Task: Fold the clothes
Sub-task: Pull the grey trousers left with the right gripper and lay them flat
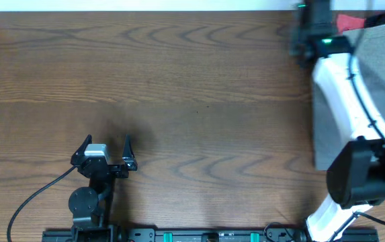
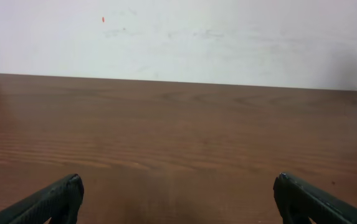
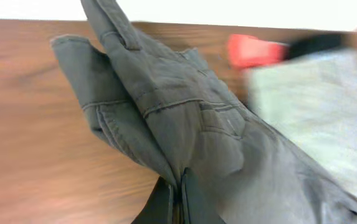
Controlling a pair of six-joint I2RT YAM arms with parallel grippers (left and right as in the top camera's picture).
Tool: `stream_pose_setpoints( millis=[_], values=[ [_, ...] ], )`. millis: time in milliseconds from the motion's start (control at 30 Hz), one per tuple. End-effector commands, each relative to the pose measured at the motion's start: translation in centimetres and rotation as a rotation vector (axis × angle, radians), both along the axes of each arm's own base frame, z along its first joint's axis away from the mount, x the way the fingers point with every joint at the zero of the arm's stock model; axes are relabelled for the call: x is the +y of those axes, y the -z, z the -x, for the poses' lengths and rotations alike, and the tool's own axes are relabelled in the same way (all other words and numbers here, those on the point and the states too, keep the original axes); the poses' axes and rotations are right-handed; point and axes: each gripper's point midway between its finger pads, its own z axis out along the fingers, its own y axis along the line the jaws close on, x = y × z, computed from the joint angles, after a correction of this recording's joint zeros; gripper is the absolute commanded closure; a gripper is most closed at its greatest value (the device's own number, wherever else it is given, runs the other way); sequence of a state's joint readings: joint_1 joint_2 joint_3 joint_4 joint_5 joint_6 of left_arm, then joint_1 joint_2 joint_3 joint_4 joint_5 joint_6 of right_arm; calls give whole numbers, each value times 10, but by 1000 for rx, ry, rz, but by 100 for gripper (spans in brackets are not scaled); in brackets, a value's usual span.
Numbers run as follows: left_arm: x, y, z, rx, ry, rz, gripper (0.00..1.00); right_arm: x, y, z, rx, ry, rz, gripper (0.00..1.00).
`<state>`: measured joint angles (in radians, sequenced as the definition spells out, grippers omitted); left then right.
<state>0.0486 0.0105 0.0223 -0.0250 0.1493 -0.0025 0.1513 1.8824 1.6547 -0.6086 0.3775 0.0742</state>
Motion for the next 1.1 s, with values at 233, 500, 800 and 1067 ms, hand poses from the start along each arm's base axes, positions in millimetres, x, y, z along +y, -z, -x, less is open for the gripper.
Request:
stream_pose_setpoints(
  millis=[233, 500, 800, 1067],
  values=[
    [-2, 16, 1, 45, 11, 0, 2, 266, 13, 66, 123, -678, -396, 99],
    [-2, 16, 1, 45, 11, 0, 2, 359, 51, 136, 253, -798, -406, 99],
    [-2, 16, 1, 45, 11, 0, 2, 363, 8, 185, 338, -823, -542, 91],
    [-2, 16, 1, 45, 11, 0, 2, 346, -23, 236, 460, -902, -599, 39]
  ],
)
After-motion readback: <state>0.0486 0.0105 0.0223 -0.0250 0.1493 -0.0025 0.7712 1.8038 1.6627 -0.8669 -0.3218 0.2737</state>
